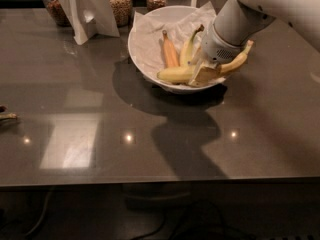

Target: Pick banana from white bowl

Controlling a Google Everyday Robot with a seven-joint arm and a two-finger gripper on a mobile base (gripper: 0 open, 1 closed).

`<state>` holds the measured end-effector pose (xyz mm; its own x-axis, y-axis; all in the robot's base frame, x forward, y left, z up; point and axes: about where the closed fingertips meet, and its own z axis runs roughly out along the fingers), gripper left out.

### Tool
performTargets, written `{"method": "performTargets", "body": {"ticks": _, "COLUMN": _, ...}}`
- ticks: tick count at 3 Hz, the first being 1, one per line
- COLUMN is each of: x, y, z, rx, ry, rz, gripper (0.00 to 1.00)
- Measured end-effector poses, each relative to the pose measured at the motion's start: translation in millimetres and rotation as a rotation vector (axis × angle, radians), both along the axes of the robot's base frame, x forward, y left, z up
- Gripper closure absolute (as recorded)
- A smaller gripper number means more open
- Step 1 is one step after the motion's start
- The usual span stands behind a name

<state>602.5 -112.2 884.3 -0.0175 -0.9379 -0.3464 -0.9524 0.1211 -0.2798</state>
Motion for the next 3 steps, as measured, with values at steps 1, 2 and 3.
{"method": "performTargets", "body": {"ticks": 1, "x": -2, "y": -2, "z": 13, "rx": -0.011, "ry": -0.01, "rz": 0.008, "gripper": 1.0}}
{"method": "performTargets", "body": {"ticks": 2, "x": -5, "y": -5, "z": 33, "rx": -0.021, "ry": -0.031, "rz": 0.019, "gripper": 1.0}}
{"method": "performTargets", "body": {"ticks": 3, "x": -8, "y": -8, "z": 53, "rx": -0.07, "ry": -0.051, "rz": 0.039, "gripper": 1.0}}
